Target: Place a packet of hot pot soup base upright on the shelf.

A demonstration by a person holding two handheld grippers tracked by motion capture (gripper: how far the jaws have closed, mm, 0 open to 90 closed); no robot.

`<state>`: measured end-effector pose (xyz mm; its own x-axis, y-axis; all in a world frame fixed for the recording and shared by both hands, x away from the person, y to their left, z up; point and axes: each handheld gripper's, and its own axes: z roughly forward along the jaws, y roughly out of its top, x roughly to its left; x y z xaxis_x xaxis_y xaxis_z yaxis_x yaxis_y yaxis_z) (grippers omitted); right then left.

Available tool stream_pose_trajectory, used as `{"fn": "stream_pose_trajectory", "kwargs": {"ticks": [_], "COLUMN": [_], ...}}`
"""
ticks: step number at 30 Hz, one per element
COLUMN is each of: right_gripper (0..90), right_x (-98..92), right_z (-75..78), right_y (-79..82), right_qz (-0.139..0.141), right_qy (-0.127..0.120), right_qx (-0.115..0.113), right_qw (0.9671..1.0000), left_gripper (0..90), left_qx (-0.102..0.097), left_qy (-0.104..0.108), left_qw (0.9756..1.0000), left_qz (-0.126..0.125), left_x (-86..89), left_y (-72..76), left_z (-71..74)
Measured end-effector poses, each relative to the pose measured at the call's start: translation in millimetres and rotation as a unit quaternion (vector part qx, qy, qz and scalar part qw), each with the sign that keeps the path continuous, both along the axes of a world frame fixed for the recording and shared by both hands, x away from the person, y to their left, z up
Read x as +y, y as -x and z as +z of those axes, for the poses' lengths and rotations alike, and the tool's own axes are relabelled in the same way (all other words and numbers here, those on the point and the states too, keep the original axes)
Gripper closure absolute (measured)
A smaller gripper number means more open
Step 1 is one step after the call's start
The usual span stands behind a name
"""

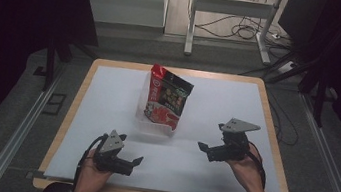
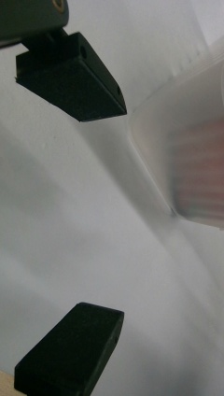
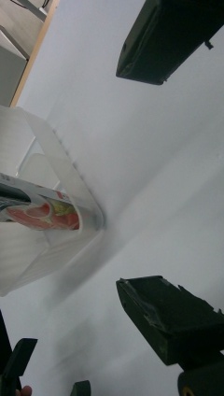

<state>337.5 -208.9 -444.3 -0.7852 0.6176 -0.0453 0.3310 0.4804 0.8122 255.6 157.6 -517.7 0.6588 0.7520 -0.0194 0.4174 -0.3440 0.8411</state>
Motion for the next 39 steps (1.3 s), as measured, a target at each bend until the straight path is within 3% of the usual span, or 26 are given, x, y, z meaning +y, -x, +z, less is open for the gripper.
{"fn": "stream_pose_trajectory", "kwargs": {"ticks": [4,24,39], "right_gripper": [1.3,1.1,1.2], "right_x": [-5.3,-39.6,-68.6], "right_z": [-4.4,-17.3,-28.1], "right_y": [4.5,31.2,44.1], "right_qz": [-0.007,-0.037,-0.072], "right_qy": [0.007,-0.009,-0.009], "right_qx": [-0.001,-0.012,-0.007], "right_qw": [1.0000,0.9992,0.9973], "left_gripper": [4.6,4.3,4.2], "left_qx": [-0.001,0.013,0.016], "left_qy": [-0.003,-0.005,-0.009], "left_qw": [1.0000,0.9999,0.9998], "left_qz": [-0.001,-0.003,-0.003], "left_x": [-0.3,-0.9,-1.7], "left_y": [0.0,-1.1,-1.3], "left_z": [-0.2,0.0,-0.8]}}
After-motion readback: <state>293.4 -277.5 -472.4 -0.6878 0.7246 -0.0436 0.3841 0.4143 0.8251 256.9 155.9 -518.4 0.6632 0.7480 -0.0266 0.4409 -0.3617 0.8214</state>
